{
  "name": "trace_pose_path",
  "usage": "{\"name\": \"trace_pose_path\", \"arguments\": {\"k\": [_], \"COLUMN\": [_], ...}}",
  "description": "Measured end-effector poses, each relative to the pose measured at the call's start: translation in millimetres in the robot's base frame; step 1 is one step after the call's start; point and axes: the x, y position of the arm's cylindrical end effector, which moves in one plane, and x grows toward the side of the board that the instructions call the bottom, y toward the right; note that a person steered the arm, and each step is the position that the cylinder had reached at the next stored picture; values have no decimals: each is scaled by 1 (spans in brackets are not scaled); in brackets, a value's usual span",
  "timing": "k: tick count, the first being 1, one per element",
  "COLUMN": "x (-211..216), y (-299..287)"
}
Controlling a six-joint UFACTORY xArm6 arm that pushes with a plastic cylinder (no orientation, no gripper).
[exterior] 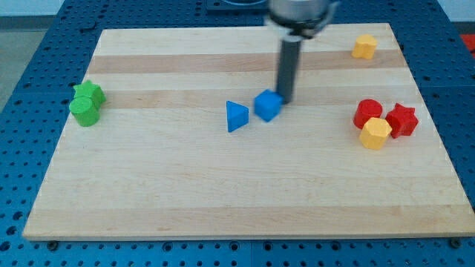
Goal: Move blue triangle up a bit
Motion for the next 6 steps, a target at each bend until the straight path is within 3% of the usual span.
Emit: {"name": "trace_pose_path", "arguments": {"k": [1, 3, 4, 6], "x": [4, -19, 19, 72], "y": [-35, 29, 36, -23]}}
